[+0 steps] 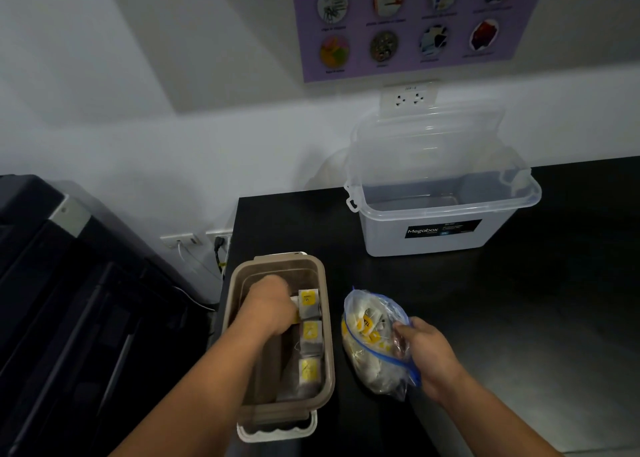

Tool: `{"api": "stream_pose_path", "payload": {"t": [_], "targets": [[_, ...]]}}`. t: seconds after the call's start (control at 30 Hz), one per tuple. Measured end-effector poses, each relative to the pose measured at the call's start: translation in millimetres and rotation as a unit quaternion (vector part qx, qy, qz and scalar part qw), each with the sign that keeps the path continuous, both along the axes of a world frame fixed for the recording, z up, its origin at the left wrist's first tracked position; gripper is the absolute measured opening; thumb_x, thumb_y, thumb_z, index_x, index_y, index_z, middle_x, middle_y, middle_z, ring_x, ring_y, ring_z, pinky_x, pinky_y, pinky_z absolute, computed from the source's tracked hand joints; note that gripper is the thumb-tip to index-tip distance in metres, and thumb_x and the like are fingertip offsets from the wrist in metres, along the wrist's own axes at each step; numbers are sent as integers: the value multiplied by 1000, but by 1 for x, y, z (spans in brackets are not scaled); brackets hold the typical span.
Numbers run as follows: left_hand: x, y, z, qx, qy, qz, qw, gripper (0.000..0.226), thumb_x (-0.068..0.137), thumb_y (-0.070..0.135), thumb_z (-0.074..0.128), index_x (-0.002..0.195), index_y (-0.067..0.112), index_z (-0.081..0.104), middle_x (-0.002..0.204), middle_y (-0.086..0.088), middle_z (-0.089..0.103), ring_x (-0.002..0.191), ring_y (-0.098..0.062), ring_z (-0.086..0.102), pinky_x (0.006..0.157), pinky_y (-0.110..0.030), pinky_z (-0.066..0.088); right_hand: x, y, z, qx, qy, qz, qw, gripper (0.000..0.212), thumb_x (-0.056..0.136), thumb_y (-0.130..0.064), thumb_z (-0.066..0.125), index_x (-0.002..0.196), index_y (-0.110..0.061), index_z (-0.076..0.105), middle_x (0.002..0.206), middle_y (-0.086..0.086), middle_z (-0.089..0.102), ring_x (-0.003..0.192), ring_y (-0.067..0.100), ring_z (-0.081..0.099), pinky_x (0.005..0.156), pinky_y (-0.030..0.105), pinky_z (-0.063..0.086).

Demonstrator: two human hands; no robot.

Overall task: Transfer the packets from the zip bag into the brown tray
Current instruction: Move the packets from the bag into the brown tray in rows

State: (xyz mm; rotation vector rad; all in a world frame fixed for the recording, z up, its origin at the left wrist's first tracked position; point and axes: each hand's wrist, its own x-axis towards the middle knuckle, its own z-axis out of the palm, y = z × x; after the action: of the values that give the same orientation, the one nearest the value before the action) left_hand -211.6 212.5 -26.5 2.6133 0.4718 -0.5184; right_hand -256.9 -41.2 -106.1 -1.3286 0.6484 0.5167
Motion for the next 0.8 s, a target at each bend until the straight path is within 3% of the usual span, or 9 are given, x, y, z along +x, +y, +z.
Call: {"api": "stream_pose_path", "payload": {"t": [0.1,0.27,0.43,0.57,0.7,0.8], "targets": [[-5,-14,38,-14,-69,-62,996,34,97,15,60,129,26,62,121,3,67,110,-13,63,99,-31,51,1,0,1,2,-5,12,1000,19,106,-14,53,117,-3,65,97,19,79,88,36,78,78,48,62],[-11,-54,61,-84,-96,-206,970,21,96,21,65,116,25,69,102,9,70,93,-3,66,89,-26,56,2,-2,3,-6,-9,33,999,19,106,-15,53,117,-5,65,97,17,79,89,33,79,82,50,63],[0,-108,33,-22,37,-329,943,20,94,22,66,112,20,73,113,0,68,106,-15,64,96,-36,54,1,-5,6,-14,-24,43,999,17,105,-12,52,114,-4,64,92,17,79,86,32,79,82,49,62],[-4,-133,2,45,45,-382,922,21,95,17,59,108,6,71,111,-14,68,105,-32,64,88,-39,52,1,-14,10,-19,-28,66,997,16,104,-11,52,113,-6,64,91,16,79,86,32,79,82,49,62],[-2,-143,-10,52,151,-407,899,27,94,24,64,119,17,70,119,-7,65,107,-26,61,95,-38,51,2,-23,12,-44,-45,81,995,17,105,-12,52,110,-7,67,89,15,79,81,27,78,69,39,61],[-11,-140,-17,7,152,-431,890,23,92,16,66,114,20,72,104,3,64,91,-15,58,76,-28,47,4,-28,8,-49,-53,75,995,15,104,-13,54,107,-7,68,97,19,77,87,31,77,77,45,63]]}}
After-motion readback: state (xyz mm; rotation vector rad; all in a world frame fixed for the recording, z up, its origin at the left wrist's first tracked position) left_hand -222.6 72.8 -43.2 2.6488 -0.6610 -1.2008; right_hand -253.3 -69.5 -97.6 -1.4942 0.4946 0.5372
